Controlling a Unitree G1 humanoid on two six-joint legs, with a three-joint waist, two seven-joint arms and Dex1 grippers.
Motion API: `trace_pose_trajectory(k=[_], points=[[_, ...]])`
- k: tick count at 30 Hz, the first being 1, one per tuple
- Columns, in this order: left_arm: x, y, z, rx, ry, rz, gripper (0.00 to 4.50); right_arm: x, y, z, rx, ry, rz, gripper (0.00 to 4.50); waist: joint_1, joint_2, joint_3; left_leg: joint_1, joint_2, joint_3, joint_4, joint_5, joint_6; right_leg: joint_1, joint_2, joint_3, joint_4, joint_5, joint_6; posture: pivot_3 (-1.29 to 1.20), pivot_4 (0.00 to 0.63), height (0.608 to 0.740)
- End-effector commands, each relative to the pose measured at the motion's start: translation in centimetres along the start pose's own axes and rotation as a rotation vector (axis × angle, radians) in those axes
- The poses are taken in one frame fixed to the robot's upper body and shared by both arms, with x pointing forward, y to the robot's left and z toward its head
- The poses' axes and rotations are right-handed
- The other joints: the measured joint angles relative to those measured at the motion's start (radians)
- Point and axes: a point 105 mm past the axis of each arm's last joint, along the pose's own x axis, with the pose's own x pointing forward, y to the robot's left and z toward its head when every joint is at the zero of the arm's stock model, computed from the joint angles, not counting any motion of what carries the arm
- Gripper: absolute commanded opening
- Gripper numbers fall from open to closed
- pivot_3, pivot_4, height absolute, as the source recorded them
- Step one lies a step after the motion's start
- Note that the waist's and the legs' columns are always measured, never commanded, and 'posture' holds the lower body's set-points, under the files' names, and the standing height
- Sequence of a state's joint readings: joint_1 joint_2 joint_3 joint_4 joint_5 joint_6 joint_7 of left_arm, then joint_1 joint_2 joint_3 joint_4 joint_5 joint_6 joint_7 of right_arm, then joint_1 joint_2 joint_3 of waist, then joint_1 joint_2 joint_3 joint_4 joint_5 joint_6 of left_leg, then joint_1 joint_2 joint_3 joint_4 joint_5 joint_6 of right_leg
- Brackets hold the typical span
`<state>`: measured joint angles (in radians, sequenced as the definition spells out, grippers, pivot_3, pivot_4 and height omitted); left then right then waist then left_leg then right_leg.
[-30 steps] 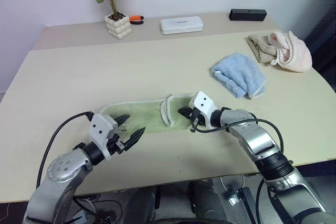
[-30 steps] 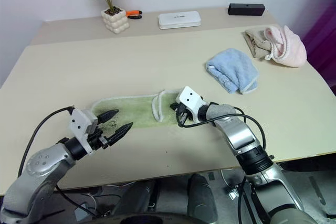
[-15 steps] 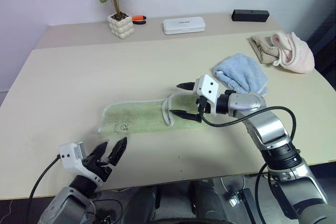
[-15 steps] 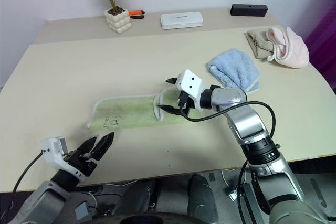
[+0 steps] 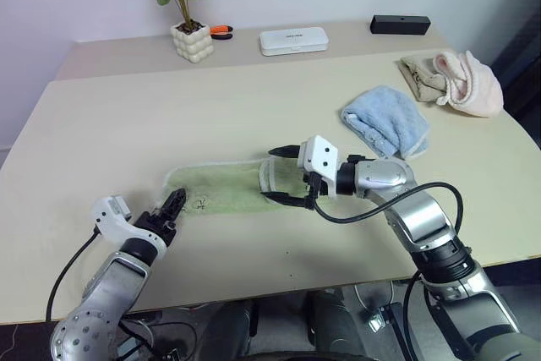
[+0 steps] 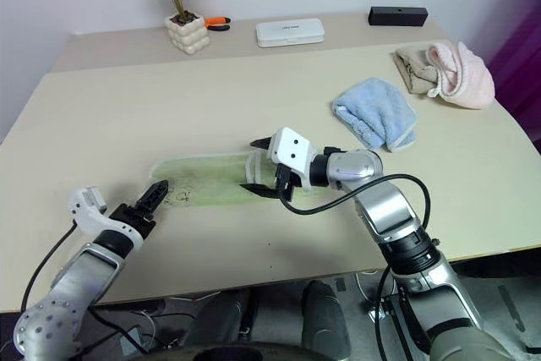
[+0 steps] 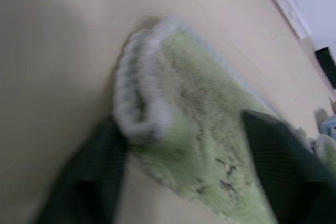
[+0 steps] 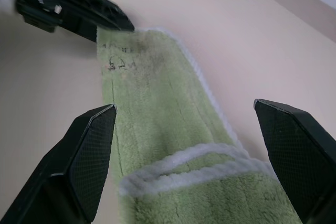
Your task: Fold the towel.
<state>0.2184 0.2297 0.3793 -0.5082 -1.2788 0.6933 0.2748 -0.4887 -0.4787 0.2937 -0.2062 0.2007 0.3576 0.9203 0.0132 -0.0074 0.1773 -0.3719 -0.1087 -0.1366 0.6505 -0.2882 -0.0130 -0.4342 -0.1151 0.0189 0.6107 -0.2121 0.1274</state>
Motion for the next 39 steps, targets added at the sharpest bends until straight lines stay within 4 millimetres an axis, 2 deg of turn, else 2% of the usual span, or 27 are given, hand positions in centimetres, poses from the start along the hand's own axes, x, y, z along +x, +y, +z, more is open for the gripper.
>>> trace_pose_trajectory(k=[1, 3, 4, 8, 10, 11, 13, 16, 18, 20, 22, 25, 27, 32, 36, 39], points=[[-0.1, -0.4, 1.0, -0.011, -0.03, -0.022, 1.24, -0.1, 0.6, 1.2, -0.036, -0.034, 0.002, 4.32, 0.0, 0.0, 0.0, 0.0, 0.0, 0.0, 0.0, 0.0, 0.0, 0.0, 0.0, 0.0, 0.0, 0.0, 0.0, 0.0, 0.15, 0.74], [-0.2, -0.2, 2.3, -0.011, -0.086, -0.024, 0.24, -0.1, 0.8, 1.2, -0.034, -0.031, 0.0, 4.32, 0.0, 0.0, 0.0, 0.0, 0.0, 0.0, 0.0, 0.0, 0.0, 0.0, 0.0, 0.0, 0.0, 0.0, 0.0, 0.0, 0.15, 0.74], [-0.5, -0.1, 3.3, 0.005, -0.133, -0.026, 0.1, -0.2, 0.9, 1.2, -0.032, -0.031, -0.002, 4.32, 0.0, 0.0, 0.0, 0.0, 0.0, 0.0, 0.0, 0.0, 0.0, 0.0, 0.0, 0.0, 0.0, 0.0, 0.0, 0.0, 0.15, 0.74], [-1.9, 0.5, 8.5, 0.127, -0.316, -0.007, 0.1, -0.5, 0.8, 0.8, -0.029, -0.004, -0.018, 4.32, -0.002, 0.0, 0.0, 0.0, 0.001, 0.0, -0.001, 0.0, 0.0, -0.001, 0.001, 0.0, 0.0, 0.0, -0.001, 0.0, 0.15, 0.74], [-2.6, 0.2, 10.6, 0.166, -0.376, -0.035, 0.1, -0.7, 0.6, 0.4, -0.045, 0.019, -0.017, 4.32, -0.001, 0.0, 0.0, 0.0, 0.001, 0.0, -0.001, 0.0, 0.0, -0.001, 0.001, 0.0, 0.0, -0.001, -0.001, 0.0, 0.15, 0.74], [-3.0, -0.5, 11.7, 0.256, -0.384, -0.062, 0.1, -0.8, 0.2, 0.2, -0.051, 0.031, -0.026, 4.32, -0.001, 0.0, 0.0, 0.0, 0.001, 0.0, -0.001, 0.0, 0.0, -0.001, 0.001, 0.0, 0.0, -0.001, -0.001, 0.0, 0.15, 0.74], [-3.3, -2.1, 12.4, 0.437, -0.357, -0.114, 0.1, -0.8, -0.5, 0.0, -0.057, 0.04, -0.037, 4.32, 0.0, -0.003, 0.0, 0.0, 0.001, 0.0, -0.001, 0.0, 0.0, -0.001, 0.001, 0.0, 0.0, 0.0, -0.001, 0.0, 0.15, 0.74], [-3.1, -4.2, 11.6, 0.581, -0.281, -0.215, 0.1, -0.7, -0.8, -0.1, -0.068, 0.042, -0.035, 4.32, 0.0, -0.002, 0.0, 0.0, 0.0, 0.001, -0.001, 0.0, 0.0, -0.001, 0.001, 0.001, -0.001, -0.001, -0.003, 0.0, 0.15, 0.74], [-3.0, -4.8, 11.2, 0.618, -0.26, -0.25, 0.1, -0.6, -0.9, -0.1, -0.071, 0.041, -0.033, 4.32, -0.002, -0.002, 0.0, 0.0, 0.0, 0.001, -0.001, 0.0, 0.0, 0.0, 0.0, 0.001, -0.001, -0.001, -0.002, 0.0, 0.15, 0.74], [-2.1, -8.6, 7.2, 0.787, -0.106, -0.453, 0.1, -0.4, -0.8, -0.3, -0.07, 0.042, -0.031, 4.32, 0.002, -0.003, 0.0, 0.0, 0.0, 0.001, -0.002, 0.0, 0.0, -0.001, 0.0, 0.001, -0.001, -0.001, -0.002, 0.0, 0.15, 0.74], [-1.8, -10.4, 3.6, 0.896, 0.027, -0.597, 0.1, -0.2, -0.7, -0.4, -0.07, 0.042, -0.031, 4.32, 0.002, -0.003, 0.0, -0.001, 0.0, -0.001, -0.002, 0.001, -0.001, -0.001, 0.001, -0.001, -0.001, 0.0, -0.002, 0.0, 0.15, 0.74], [-0.8, -10.7, 0.0, 0.97, 0.164, -0.688, 0.1, -0.2, -0.7, -0.6, -0.069, 0.049, -0.042, 4.32, -0.006, -0.002, 0.0, 0.0, 0.0, 0.001, -0.002, 0.0, -0.001, -0.001, 0.001, 0.0, -0.001, 0.0, -0.001, 0.0, 0.15, 0.74], [0.1, -10.8, -1.4, 0.998, 0.206, -0.726, 0.1, -0.5, -0.7, -0.9, -0.068, 0.062, -0.056, 4.32, -0.01, -0.002, 0.0, 0.0, 0.001, 0.001, -0.003, 0.001, -0.001, -0.002, 0.001, 0.001, 0.0, 0.0, -0.001, 0.0, 0.15, 0.74], [0.9, -10.9, -2.7, 0.978, 0.251, -0.769, 0.1, -1.0, -0.8, -1.3, -0.067, 0.081, -0.087, 4.32, -0.019, -0.002, 0.0, -0.002, 0.002, 0.001, -0.004, 0.001, -0.002, -0.005, 0.002, 0.001, 0.001, 0.001, -0.001, 0.0, 0.15, 0.74], [1.2, -10.8, -2.7, 0.952, 0.258, -0.775, 0.1, -1.2, -0.6, -1.4, -0.065, 0.086, -0.095, 4.32, -0.021, -0.002, 0.0, -0.002, 0.001, 0.001, -0.004, 0.001, -0.001, -0.005, 0.001, 0.001, 0.001, 0.001, -0.001, 0.0, 0.15, 0.74], [1.1, -11.1, -1.5, 0.873, 0.217, -0.774, 0.92, -1.2, -0.6, -1.5, -0.064, 0.088, -0.097, 4.32, -0.023, -0.002, 0.0, -0.002, 0.001, 0.001, -0.003, 0.001, -0.001, -0.005, 0.001, 0.001, 0.001, 0.001, -0.001, 0.0, 0.15, 0.74]])
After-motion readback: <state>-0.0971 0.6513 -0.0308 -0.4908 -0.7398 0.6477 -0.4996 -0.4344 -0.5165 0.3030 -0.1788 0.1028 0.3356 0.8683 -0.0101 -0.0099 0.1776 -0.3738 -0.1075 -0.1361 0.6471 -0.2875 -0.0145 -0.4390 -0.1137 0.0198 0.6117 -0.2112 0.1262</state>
